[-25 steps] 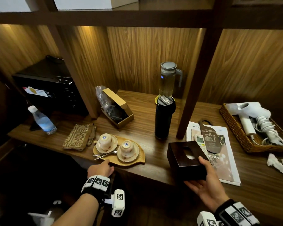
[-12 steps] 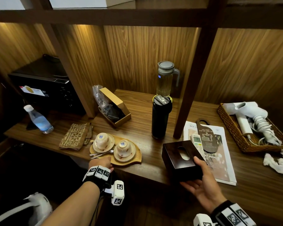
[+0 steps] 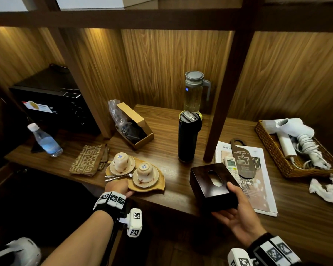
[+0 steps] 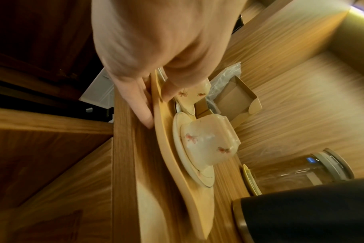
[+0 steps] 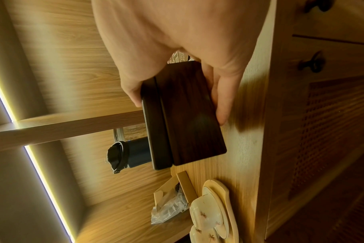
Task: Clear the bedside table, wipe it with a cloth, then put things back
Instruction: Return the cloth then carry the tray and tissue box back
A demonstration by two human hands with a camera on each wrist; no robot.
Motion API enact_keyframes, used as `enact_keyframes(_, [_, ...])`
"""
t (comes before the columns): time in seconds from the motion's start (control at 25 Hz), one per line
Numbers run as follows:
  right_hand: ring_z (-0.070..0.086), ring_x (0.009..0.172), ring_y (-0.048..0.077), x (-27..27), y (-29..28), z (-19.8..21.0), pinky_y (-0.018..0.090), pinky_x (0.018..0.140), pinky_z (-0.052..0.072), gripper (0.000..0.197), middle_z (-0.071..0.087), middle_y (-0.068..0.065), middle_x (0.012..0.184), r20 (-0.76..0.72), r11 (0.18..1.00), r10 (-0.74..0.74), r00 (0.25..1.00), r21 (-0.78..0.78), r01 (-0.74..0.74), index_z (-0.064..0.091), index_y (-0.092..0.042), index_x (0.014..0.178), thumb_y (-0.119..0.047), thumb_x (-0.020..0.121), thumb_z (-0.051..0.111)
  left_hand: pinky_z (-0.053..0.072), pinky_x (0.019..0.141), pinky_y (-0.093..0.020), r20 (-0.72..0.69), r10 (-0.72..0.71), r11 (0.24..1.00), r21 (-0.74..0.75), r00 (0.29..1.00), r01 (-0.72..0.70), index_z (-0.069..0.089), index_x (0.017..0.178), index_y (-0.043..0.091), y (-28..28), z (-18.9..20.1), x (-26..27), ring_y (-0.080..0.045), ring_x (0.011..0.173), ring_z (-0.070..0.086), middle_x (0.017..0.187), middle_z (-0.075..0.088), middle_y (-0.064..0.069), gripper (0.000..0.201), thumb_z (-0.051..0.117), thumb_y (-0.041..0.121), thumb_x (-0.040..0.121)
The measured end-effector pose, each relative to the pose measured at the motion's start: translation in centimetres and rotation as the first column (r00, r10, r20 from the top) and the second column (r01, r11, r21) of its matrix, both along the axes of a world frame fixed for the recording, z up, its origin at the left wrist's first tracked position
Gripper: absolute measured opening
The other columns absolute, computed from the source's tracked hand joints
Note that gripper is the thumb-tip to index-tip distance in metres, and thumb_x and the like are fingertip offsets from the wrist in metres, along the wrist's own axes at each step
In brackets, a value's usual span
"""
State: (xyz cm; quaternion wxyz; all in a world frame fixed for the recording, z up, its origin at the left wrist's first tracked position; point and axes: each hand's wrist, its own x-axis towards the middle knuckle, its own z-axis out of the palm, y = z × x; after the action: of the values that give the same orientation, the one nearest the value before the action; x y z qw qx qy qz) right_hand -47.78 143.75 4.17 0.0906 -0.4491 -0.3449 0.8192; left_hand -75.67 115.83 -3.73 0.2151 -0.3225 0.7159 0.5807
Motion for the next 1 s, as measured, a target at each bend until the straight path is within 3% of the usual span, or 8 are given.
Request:
enact_keyframes(0.12, [0.070, 0.109, 0.036, 0.0, -0.2, 0.1, 0.055, 0.097, 0.057, 0.043, 0.074, 0.021, 0.118, 0.007, 1.000, 0.006, 1.000, 0.002, -0.006, 0.065, -0.020, 0.128, -0.039, 0.091, 0.076, 0.062, 0.084, -0.047, -0.033, 0.030, 0.993, 0.115, 0.999, -0.026, 0.063, 0.090, 0.001, -0.4, -0.3, 0.3, -0.034, 0.095, 0.073, 0.100, 0.074, -0.022, 0.007, 0.069, -0.002, 0.093])
enact_keyframes(0.28, [0.070, 0.113, 0.037, -0.2, -0.2, -0.1, 0.054, 0.095, 0.058, 0.041, 0.073, 0.021, 0.123, 0.029, 1.000, 0.005, 1.000, 0.014, -0.005, 0.066, -0.023, 0.126, -0.040, 0.090, 0.076, 0.063, 0.088, -0.051, -0.056, 0.014, 0.985, 0.173, 0.998, -0.004, 0.066, 0.107, -0.001, -1.3, -0.2, -0.2, -0.036, 0.097, 0.076, 0.109, 0.076, -0.024, 0.020, 0.071, -0.006, 0.088])
enact_keyframes(0.44, [0.070, 0.115, 0.038, -0.8, -0.5, 0.1, 0.055, 0.097, 0.057, 0.041, 0.075, 0.020, 0.120, 0.024, 1.000, -0.003, 1.000, 0.013, 0.003, 0.066, -0.022, 0.127, -0.040, 0.091, 0.075, 0.061, 0.092, -0.057, -0.038, 0.005, 0.961, 0.277, 0.999, 0.005, 0.059, 0.122, -0.007, -1.9, -0.3, -0.4, -0.040, 0.108, 0.073, 0.118, 0.072, -0.029, 0.029, 0.066, -0.004, 0.094])
enact_keyframes(0.68, [0.070, 0.110, 0.035, -1.5, -1.4, -0.2, 0.049, 0.086, 0.060, 0.041, 0.077, 0.019, 0.114, 0.057, 1.000, -0.024, 0.998, -0.014, 0.025, 0.069, -0.020, 0.121, -0.040, 0.086, 0.077, 0.062, 0.089, -0.055, -0.067, -0.008, 0.959, 0.281, 0.998, 0.026, 0.064, 0.109, 0.002, -2.2, -0.9, -0.4, -0.037, 0.105, 0.072, 0.119, 0.072, -0.024, 0.017, 0.066, -0.006, 0.094])
enact_keyframes(0.84, [0.070, 0.114, 0.036, -1.7, -2.2, -0.8, 0.055, 0.097, 0.058, 0.036, 0.077, 0.019, 0.118, 0.059, 0.998, -0.052, 0.997, -0.026, 0.053, 0.071, -0.020, 0.118, -0.040, 0.089, 0.076, 0.066, 0.081, -0.051, -0.044, -0.011, 0.942, 0.334, 0.999, 0.025, 0.058, 0.130, -0.005, -2.2, -1.0, -0.4, -0.040, 0.117, 0.066, 0.129, 0.068, -0.026, 0.031, 0.059, -0.005, 0.100])
enact_keyframes(1.0, [0.068, 0.114, 0.035, -2.0, -3.3, -0.4, 0.058, 0.106, 0.054, 0.026, 0.076, 0.019, 0.116, 0.040, 0.994, -0.098, 0.994, -0.053, 0.100, 0.070, -0.022, 0.113, -0.039, 0.094, 0.072, 0.067, 0.059, -0.046, -0.035, 0.021, 0.940, 0.340, 0.999, -0.008, 0.055, 0.136, -0.007, -2.2, -0.9, 0.0, -0.042, 0.120, 0.065, 0.132, 0.067, -0.026, 0.037, 0.059, -0.005, 0.100])
